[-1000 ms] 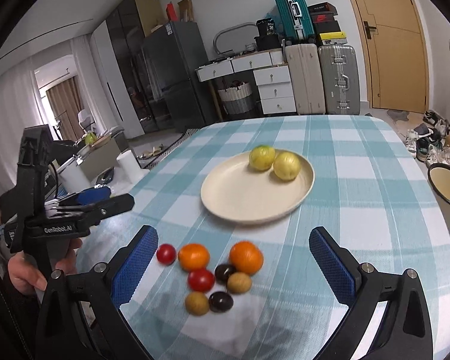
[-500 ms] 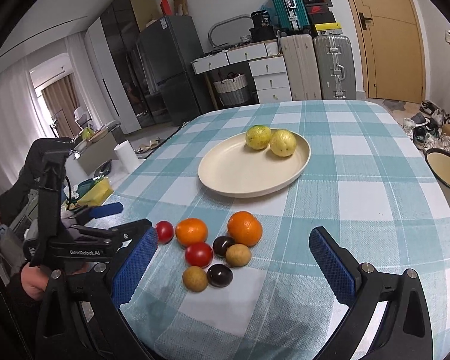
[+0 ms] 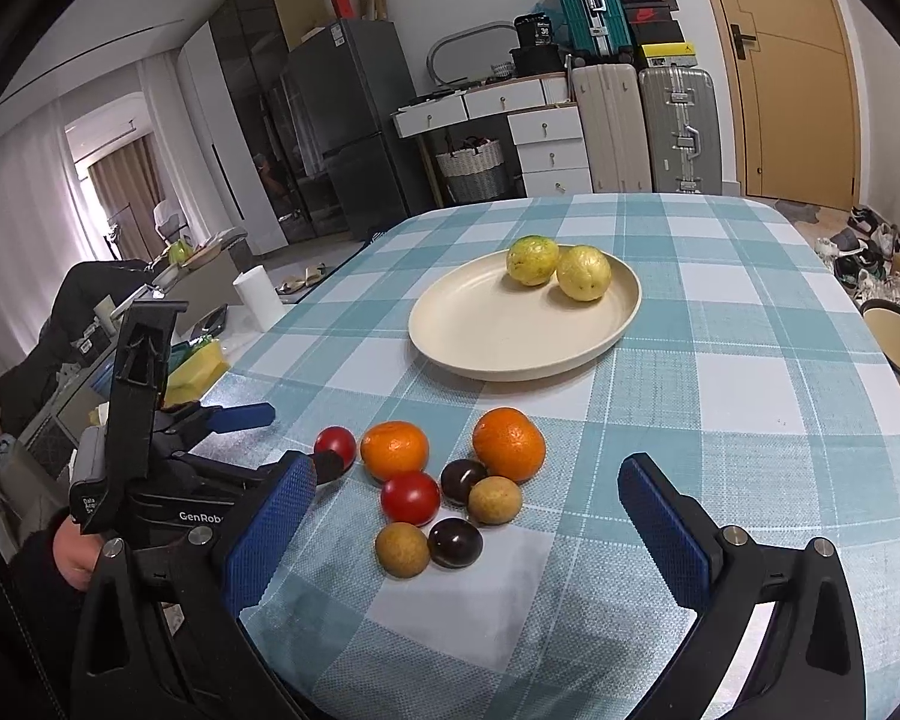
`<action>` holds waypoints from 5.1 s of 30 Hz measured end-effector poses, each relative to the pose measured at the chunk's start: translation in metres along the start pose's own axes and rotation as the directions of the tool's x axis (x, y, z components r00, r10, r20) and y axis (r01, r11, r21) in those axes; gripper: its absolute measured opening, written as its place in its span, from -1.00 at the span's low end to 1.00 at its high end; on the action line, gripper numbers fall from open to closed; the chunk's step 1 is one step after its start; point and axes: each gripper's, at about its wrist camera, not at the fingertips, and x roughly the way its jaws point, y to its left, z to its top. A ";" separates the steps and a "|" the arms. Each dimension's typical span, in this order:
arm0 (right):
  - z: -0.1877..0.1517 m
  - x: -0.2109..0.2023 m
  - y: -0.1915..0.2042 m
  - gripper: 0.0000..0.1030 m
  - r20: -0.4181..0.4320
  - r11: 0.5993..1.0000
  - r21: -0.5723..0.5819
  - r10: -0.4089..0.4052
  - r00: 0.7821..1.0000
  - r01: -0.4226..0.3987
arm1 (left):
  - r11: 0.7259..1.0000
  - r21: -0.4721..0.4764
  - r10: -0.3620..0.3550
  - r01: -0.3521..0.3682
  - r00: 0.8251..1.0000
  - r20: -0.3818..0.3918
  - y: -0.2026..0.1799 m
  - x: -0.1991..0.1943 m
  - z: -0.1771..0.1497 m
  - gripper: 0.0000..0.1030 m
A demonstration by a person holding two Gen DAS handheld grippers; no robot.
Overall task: Organize fruits
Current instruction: 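Grasp the red tomato with the left tool while the right tool grasps an orange, then place the tomato and orange on the cream plate beside the citrus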
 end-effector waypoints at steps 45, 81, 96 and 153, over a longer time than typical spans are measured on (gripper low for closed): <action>0.007 0.044 -0.038 0.99 -0.056 0.985 0.169 0.053 0.997 -0.043 | 0.967 -0.072 -0.245 0.245 0.970 0.008 0.011 -0.021 -0.009 -0.51; 0.021 0.060 -0.043 -0.24 -0.059 0.978 0.190 0.103 0.993 -0.090 | 0.968 -0.082 -0.236 0.237 0.971 0.026 0.017 -0.021 0.020 -0.51; 0.073 0.067 -0.044 -0.25 0.002 0.984 0.136 0.119 0.993 -0.118 | 0.961 -0.114 -0.244 0.253 0.966 0.088 0.026 -0.006 0.097 -0.51; 0.165 0.182 -0.050 0.37 -0.042 0.971 0.190 0.158 0.987 -0.147 | 0.942 -0.188 -0.284 0.278 0.959 -0.007 0.048 0.120 0.187 -0.32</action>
